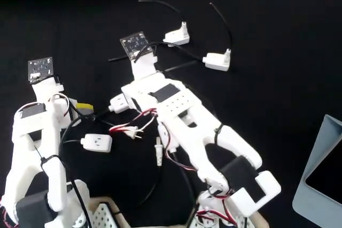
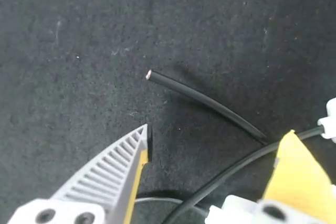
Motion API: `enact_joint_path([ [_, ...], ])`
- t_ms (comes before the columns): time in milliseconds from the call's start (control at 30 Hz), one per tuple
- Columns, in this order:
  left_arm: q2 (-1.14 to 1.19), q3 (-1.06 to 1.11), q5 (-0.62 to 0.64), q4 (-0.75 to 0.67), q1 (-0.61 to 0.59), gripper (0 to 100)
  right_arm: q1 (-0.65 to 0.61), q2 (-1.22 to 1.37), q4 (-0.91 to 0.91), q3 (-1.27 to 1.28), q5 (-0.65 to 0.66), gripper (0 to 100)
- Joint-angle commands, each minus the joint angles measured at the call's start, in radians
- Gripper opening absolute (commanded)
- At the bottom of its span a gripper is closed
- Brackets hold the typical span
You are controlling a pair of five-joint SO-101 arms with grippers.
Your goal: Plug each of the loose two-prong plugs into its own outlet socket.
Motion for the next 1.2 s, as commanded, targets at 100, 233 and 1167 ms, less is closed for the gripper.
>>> enact_joint_path([
  [100, -0.031, 0.001, 0.008, -0.012, -0.010, 37, 0.021, 0.019, 0.012, -0.036, 0.011, 1.2],
  [233, -0.029, 0.001, 0.008, -0.012, -0.010, 37, 0.020, 0.096, 0.012, -0.059, 0.011, 1.2],
  [1167, -0.023, 0.002, 0.005, -0.017, -0.010, 37, 0.282, 0.186, -0.038, -0.407, 0.097, 1.2],
])
